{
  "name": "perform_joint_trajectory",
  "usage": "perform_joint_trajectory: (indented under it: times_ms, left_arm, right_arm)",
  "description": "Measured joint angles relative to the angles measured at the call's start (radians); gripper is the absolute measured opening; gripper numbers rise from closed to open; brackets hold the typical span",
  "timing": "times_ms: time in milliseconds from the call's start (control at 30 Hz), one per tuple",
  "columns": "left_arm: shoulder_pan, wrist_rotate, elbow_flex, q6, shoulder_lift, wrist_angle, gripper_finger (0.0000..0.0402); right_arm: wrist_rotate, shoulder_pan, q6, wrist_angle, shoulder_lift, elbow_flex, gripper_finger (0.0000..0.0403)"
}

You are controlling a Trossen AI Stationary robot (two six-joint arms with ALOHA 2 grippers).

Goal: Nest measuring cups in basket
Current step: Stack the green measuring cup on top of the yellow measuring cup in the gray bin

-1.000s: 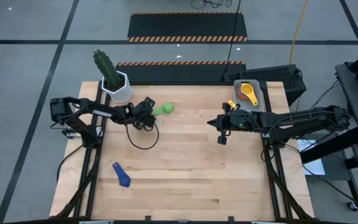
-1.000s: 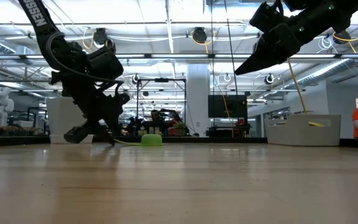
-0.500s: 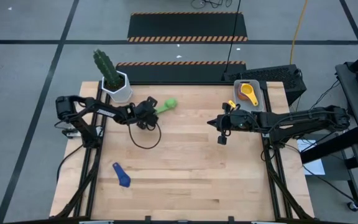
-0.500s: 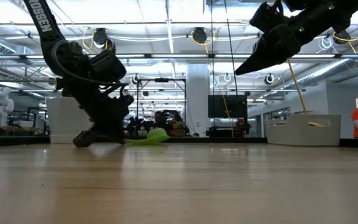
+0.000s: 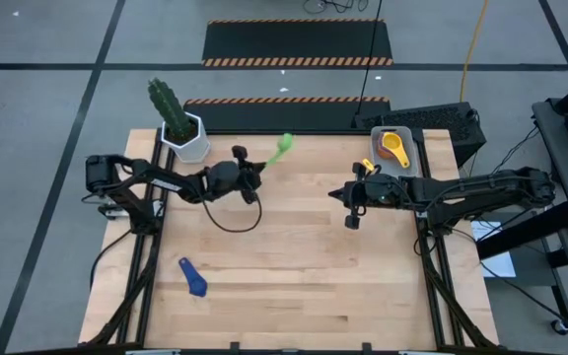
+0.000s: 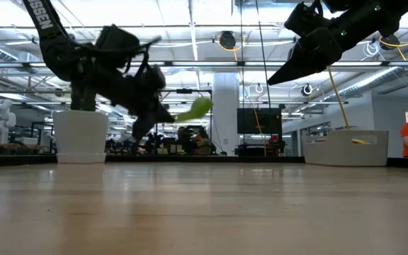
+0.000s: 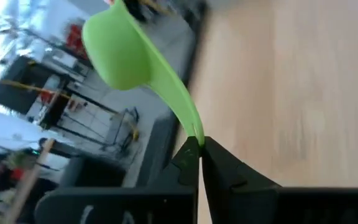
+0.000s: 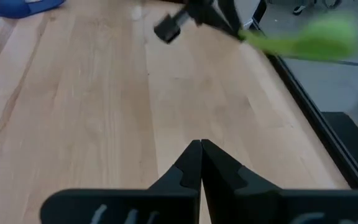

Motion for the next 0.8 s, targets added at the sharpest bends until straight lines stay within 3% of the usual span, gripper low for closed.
perform_joint_trajectory:
  times_ms: [100,267,400,533,800]
  left_arm:
    - [-0.007,0.086,0.012,-0.177,-0.017,0.097,0.0005]
    - [-0.012,0.264,0.037,-0.505,-0.036,0.209,0.0005]
    - [-0.031,0.312,0.067,-0.728,-0.034,0.232,0.0004]
    - [-0.088,0.319,0.101,-0.819,-0.034,0.232,0.0004]
    - [-0.199,0.268,0.152,-0.975,-0.034,0.332,0.0003]
  right_arm:
    - [0.080,0.000,0.008,0.002,0.000,0.000,0.0000]
    - [0.352,0.004,0.051,0.004,0.000,0.000,0.0000]
    - [0.368,0.025,0.003,0.038,0.000,-0.001,0.0000]
    - [0.420,0.054,-0.037,0.157,0.000,-0.001,0.0014]
    - [0.432,0.144,-0.385,0.376,0.000,-0.001,0.0090]
